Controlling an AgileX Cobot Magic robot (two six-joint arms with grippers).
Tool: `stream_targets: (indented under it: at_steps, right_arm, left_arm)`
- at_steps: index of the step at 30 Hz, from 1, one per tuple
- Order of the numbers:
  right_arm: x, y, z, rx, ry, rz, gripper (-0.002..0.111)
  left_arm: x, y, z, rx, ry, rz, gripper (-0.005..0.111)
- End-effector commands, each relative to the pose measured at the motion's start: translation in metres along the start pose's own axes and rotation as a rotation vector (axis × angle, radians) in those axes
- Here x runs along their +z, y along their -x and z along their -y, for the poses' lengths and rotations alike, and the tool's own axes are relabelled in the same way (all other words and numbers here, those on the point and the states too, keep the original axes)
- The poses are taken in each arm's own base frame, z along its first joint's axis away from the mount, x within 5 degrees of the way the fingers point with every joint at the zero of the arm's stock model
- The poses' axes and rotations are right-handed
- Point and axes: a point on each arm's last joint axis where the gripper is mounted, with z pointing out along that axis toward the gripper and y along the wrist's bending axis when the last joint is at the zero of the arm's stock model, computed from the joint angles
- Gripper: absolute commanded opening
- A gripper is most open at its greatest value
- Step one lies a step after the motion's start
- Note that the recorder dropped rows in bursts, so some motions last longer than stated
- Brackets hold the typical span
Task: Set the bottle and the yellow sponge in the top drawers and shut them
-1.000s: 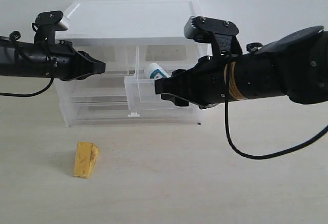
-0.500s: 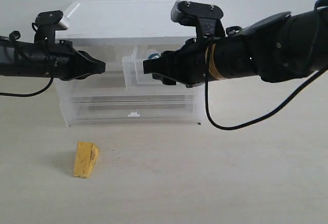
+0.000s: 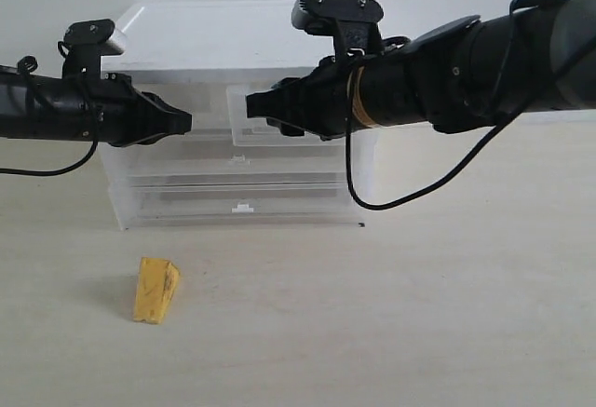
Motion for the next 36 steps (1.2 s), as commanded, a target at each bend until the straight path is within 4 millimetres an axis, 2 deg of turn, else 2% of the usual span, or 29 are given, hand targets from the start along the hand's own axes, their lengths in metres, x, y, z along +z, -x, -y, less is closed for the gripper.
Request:
stream_targets:
  at_steps: [1,11,19,23,26,32,36]
  right_arm:
    - [0.005,0.01,0.001,-0.015,-0.015,0.035,0.044]
    - [0.004,0.018,-0.001,-0.027,-0.017,0.059,0.044]
    - [-0.012,0.023,-0.021,0.018,0.166,0.021,0.043]
    - [-0.023,0.025,-0.03,0.009,0.246,0.003,0.024]
    - [-0.026,0.017,-0.028,-0.012,0.24,-0.013,0.0]
    - [-0.021,0.008,-0.004,-0.055,0.016,0.028,0.0]
    - [-0.021,0.009,-0.002,-0.113,-0.011,0.038,0.0]
  left_arm:
    - [-0.001,0.005,-0.014,-0.043,0.103,0.022,0.004]
    - [-0.001,0.005,-0.014,-0.043,0.103,0.022,0.004]
    - [-0.001,0.004,-0.014,-0.033,0.101,0.013,0.004]
    - [-0.002,0.006,-0.01,-0.037,0.066,0.025,0.004]
    - [-0.003,0.007,-0.008,-0.036,0.045,0.031,0.004]
    - [-0.003,0.007,-0.011,-0.08,0.077,0.027,0.004]
    - [-0.003,0.006,-0.008,-0.107,0.044,0.024,0.004]
